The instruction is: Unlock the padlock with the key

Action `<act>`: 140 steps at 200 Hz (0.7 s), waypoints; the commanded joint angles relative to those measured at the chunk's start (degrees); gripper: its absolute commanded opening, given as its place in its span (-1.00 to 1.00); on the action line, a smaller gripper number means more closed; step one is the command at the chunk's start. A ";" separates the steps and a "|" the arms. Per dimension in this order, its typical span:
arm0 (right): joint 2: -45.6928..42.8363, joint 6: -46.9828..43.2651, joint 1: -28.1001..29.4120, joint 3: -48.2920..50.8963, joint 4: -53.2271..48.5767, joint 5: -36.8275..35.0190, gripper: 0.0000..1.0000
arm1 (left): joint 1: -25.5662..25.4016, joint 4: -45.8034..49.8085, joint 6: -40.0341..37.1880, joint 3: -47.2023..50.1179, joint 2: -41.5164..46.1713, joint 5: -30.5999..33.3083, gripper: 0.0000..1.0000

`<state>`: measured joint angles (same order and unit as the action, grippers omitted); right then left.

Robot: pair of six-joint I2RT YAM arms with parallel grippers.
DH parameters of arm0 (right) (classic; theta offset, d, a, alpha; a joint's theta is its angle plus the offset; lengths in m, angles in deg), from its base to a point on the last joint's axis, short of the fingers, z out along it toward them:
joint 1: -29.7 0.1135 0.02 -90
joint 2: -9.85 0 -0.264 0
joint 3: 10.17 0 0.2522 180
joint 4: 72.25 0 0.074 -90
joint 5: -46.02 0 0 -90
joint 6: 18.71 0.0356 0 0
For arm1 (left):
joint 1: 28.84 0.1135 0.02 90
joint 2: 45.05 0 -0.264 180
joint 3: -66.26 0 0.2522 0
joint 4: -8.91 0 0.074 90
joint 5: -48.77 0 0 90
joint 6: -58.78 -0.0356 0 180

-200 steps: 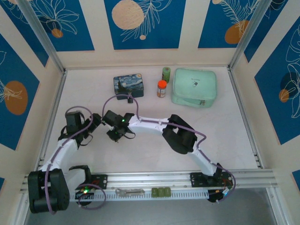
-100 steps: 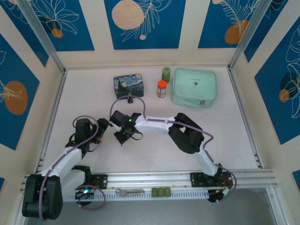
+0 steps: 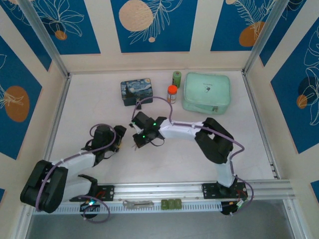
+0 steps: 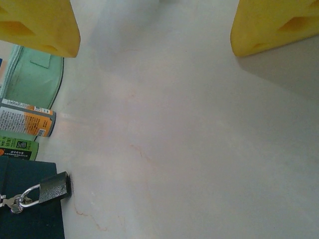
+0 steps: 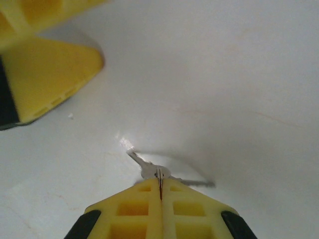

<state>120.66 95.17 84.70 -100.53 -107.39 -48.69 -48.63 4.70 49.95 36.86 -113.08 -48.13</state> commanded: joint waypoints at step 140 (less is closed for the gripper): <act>-12.24 6.81 -5.81 12.37 -8.50 -10.54 -0.23 | -3.41 0.93 -9.09 -12.08 -9.23 -2.66 0.66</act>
<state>111.89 102.84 78.45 -88.01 -112.51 -52.34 -50.38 14.91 43.72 27.55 -119.81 -48.09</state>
